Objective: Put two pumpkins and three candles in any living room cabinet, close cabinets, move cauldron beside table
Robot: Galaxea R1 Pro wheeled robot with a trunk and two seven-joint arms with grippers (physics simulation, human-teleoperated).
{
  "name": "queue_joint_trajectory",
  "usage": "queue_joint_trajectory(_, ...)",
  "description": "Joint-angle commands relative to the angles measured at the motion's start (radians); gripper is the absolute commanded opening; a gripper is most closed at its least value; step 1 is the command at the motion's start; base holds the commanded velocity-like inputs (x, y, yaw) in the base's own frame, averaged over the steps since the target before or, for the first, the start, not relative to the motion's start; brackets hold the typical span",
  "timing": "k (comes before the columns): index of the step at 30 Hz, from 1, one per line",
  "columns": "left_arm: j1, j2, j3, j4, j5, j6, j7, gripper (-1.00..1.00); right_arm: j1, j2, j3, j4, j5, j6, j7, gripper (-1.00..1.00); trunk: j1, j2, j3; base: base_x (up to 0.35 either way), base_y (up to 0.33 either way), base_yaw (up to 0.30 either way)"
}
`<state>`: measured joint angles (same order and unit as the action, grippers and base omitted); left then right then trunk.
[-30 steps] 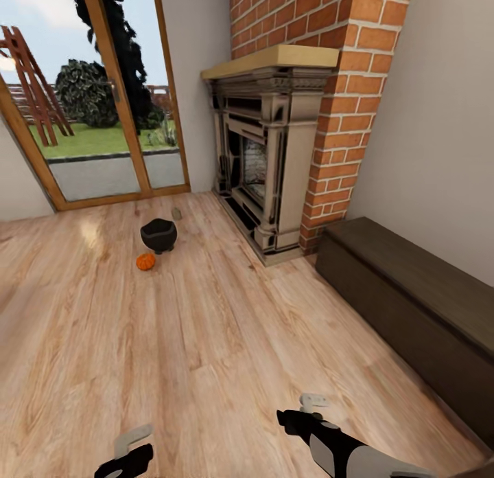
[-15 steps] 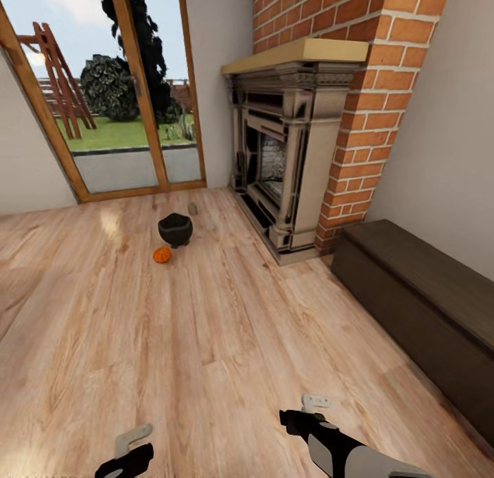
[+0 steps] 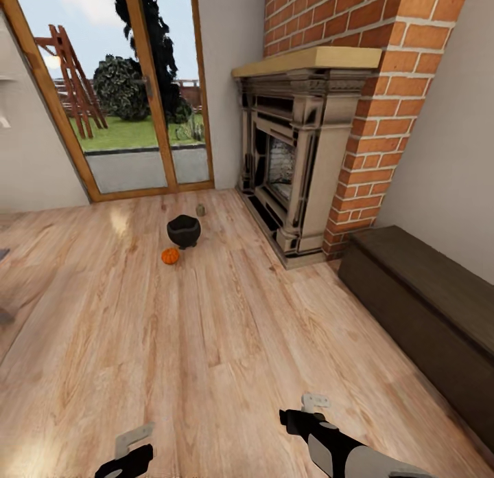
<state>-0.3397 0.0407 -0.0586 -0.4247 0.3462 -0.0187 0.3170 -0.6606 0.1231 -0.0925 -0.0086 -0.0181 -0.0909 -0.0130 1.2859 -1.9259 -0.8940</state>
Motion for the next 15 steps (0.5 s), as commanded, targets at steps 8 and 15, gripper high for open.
queue_joint_trajectory(8, -0.001, 0.0, -0.01, 0.0, 0.013, 0.006, 0.002, 1.0, 0.0, 0.001, -0.007, 0.001, -0.002, -0.006, -0.024, 1.0, -0.031, 0.056, 0.024, 0.0, 0.0, 0.268)
queue_joint_trajectory(15, -0.001, -0.001, -0.013, -0.012, 0.008, 0.173, 0.004, 1.0, 0.0, 0.019, -0.007, 0.003, 0.0, -0.002, -0.093, 1.0, -0.058, 0.105, 0.046, 0.0, 0.0, 0.272)
